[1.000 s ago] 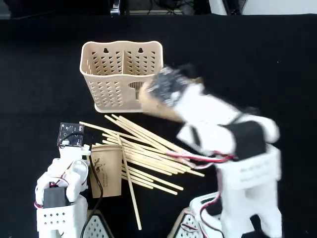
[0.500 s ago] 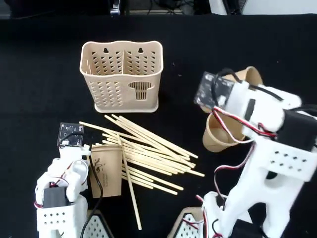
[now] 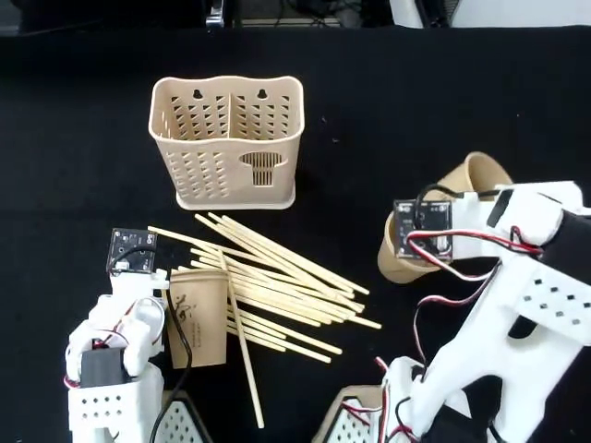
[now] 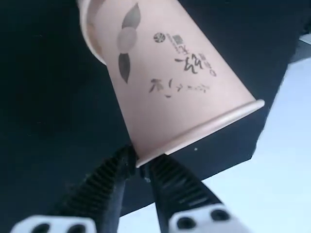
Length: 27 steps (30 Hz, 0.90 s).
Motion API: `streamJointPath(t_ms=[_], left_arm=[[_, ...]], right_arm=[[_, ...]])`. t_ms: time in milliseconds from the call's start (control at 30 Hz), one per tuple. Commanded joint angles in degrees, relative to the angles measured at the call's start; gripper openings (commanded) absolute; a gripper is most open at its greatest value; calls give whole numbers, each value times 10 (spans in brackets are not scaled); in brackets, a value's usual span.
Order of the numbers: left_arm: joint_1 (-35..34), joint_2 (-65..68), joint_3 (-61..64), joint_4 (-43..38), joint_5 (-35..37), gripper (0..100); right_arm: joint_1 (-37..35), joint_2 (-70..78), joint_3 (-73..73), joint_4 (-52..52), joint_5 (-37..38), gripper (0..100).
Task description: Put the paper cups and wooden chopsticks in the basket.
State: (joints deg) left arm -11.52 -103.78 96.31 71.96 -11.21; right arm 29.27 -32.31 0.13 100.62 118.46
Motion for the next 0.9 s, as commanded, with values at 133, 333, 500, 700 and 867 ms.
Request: streamJointPath(t_ms=[133, 333, 500, 700, 867], left_arm=[[2, -6, 9, 11, -4, 30], [2, -6, 9, 11, -4, 30], [2, -6, 9, 11, -4, 30], [2, -6, 9, 11, -4, 30], [2, -6, 9, 11, -4, 30]], right_arm=[[3, 4, 41, -12, 11, 12], [3, 4, 79, -53, 11, 12], [3, 5, 84, -55, 11, 12], [3, 7, 88, -70, 11, 12], [5, 3, 132, -130, 8, 13]])
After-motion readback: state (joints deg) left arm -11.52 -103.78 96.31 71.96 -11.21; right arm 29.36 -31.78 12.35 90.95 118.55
